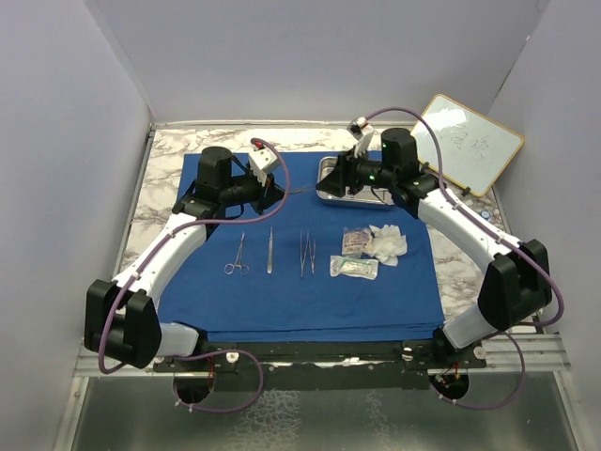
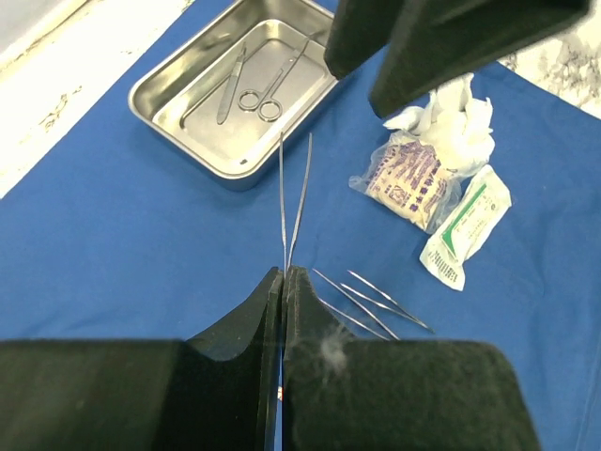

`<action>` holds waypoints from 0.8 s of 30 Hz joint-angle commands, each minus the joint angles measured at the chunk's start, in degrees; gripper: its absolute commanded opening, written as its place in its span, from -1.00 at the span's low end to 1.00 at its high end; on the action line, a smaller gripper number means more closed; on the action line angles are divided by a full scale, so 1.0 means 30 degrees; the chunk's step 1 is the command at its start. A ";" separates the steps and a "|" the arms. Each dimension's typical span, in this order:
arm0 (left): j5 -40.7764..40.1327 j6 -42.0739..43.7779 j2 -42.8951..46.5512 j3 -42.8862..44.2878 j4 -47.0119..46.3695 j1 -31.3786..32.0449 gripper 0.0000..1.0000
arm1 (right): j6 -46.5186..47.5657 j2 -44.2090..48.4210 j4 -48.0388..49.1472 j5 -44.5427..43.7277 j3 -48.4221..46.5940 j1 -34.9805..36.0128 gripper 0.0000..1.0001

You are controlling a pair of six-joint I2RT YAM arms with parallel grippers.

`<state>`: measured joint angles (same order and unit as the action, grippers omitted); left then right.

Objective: Open and lay out the surgical kit
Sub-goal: Place the medical item in the surgical kit.

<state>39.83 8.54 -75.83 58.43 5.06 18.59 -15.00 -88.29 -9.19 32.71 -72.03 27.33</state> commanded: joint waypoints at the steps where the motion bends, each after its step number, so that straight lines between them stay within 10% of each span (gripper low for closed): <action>1: 0.1783 0.2161 0.0825 -0.0466 -0.0537 -0.0040 -1.00 | -0.5103 0.0237 0.2676 0.2161 0.2122 -0.1513 -0.03; 24: 0.5212 0.3515 0.0848 -0.0334 -0.0013 -0.0027 -1.00 | -1.2250 -0.1332 0.9954 0.6324 0.5331 -0.2124 -0.18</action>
<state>51.72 17.78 -74.78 57.39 5.23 18.59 -49.45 -91.39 16.80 49.69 -56.90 21.04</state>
